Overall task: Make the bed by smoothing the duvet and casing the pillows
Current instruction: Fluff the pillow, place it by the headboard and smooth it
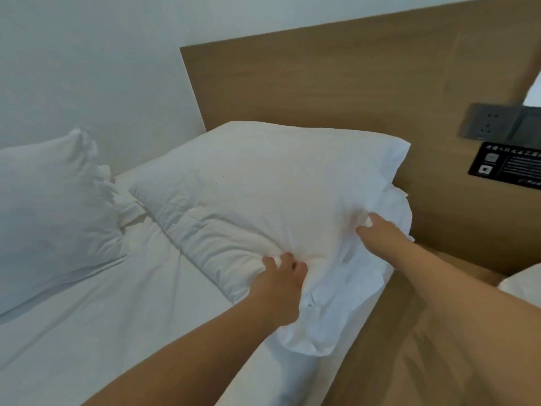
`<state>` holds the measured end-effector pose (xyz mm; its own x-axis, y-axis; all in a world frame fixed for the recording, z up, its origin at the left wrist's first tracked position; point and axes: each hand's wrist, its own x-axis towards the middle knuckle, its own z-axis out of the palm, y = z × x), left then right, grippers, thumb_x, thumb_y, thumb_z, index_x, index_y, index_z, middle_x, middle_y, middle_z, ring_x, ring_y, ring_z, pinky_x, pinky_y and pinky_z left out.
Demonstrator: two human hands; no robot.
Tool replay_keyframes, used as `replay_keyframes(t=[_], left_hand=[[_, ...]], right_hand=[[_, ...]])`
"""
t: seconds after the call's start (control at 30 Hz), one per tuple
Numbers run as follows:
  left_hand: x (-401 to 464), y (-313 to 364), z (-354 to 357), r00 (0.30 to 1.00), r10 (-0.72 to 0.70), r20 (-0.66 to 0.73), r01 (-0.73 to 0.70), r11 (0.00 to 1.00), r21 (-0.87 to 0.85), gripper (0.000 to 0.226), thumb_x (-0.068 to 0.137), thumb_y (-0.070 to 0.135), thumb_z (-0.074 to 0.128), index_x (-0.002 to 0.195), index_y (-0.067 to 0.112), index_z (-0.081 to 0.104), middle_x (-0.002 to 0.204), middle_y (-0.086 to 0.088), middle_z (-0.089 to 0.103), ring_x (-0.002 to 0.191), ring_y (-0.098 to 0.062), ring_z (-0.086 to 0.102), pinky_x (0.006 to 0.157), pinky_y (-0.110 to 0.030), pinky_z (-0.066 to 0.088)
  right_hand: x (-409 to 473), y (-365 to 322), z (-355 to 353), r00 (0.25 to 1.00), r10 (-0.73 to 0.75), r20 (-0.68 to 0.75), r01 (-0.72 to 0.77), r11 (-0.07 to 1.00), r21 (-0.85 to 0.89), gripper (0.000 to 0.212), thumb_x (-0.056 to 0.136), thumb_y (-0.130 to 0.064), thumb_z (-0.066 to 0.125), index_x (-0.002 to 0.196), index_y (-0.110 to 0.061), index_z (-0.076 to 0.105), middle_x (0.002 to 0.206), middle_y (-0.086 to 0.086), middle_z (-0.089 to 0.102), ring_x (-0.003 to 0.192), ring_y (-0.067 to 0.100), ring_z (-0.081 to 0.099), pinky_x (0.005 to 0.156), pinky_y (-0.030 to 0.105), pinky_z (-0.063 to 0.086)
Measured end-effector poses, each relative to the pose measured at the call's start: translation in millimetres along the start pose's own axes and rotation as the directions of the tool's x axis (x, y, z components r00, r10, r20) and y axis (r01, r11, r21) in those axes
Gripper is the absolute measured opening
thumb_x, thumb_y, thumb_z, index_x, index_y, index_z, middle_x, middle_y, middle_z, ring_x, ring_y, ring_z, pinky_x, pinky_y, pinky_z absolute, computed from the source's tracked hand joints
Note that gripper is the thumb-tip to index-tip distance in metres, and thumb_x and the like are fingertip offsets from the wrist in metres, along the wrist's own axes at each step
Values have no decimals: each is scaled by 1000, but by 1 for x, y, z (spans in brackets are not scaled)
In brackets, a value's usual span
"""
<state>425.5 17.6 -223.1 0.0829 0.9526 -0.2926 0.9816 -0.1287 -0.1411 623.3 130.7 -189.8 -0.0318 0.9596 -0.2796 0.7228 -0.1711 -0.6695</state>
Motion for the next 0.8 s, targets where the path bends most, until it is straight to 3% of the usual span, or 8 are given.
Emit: replay_keyframes(t=[0.1, 0.2, 0.27, 0.37, 0.5, 0.67, 0.73, 0.8], left_hand=[[-9, -18, -33, 979, 93, 183, -77, 993, -91, 80, 84, 41, 64, 147, 21, 20, 146, -6, 19, 134, -38, 23, 106, -48, 35], [-11, -68, -77, 960, 30, 277, 36, 973, -229, 57, 90, 45, 58, 141, 25, 41, 141, -3, 36, 132, -28, 36, 102, -31, 33], [-13, -118, -85, 961, -162, 225, 191, 975, -111, 45, 97, 39, 46, 135, 14, 49, 138, -7, 47, 124, -29, 48, 91, -29, 39], [-24, -197, -67, 897, -424, 126, 428, 904, -8, 46, 93, 38, 43, 134, 16, 44, 135, -8, 46, 122, -30, 47, 96, -41, 42], [-50, -288, -33, 828, -561, 9, 558, 824, 94, 57, 88, 41, 48, 140, 21, 34, 144, -7, 35, 131, -30, 36, 102, -54, 32], [-106, -395, 20, 708, -700, -97, 697, 669, 259, 79, 90, 36, 49, 153, 24, 3, 161, -11, -5, 147, -37, -6, 102, -80, 6], [-128, -429, 44, 651, -753, -93, 748, 616, 245, 89, 92, 38, 49, 153, 24, -14, 160, -12, -17, 146, -39, -17, 99, -82, 4], [-142, -460, 71, 544, -837, -54, 838, 545, -7, 100, 88, 48, 54, 150, 30, -22, 158, -7, -26, 145, -37, -22, 102, -79, 7]], right_hand=[[7, -47, 4, 937, -237, -255, 160, 943, -290, 58, 98, -34, 33, 151, -16, 20, 158, 10, 19, 143, 32, 22, 116, 49, 20], [13, -106, 30, 858, -495, -140, 403, 816, -415, 60, 99, -37, 34, 153, -17, 17, 161, 8, 13, 148, 25, 11, 120, 44, 9], [18, -143, 55, 808, -589, -37, 515, 735, -441, 61, 98, -36, 36, 153, -17, 18, 161, 7, 14, 148, 24, 11, 120, 43, 8], [23, -198, 99, 725, -685, 68, 632, 623, -461, 62, 97, -33, 38, 152, -15, 17, 160, 8, 14, 147, 23, 11, 120, 42, 7], [17, -264, 173, 598, -775, 206, 757, 462, -462, 67, 96, -34, 41, 153, -16, 12, 161, 9, 8, 147, 25, 9, 121, 42, 6], [-1, -329, 269, 494, -801, 338, 832, 323, -451, 73, 95, -36, 40, 154, -18, 1, 161, 11, -2, 148, 28, 3, 120, 45, 5], [-7, -352, 304, 497, -777, 385, 854, 359, -377, 78, 93, -38, 44, 154, -20, -1, 161, 10, -3, 148, 28, 5, 120, 44, 9], [-11, -377, 334, 580, -692, 431, 799, 586, -134, 85, 89, -40, 53, 154, -21, 1, 161, 7, -1, 147, 26, 8, 118, 42, 16]])
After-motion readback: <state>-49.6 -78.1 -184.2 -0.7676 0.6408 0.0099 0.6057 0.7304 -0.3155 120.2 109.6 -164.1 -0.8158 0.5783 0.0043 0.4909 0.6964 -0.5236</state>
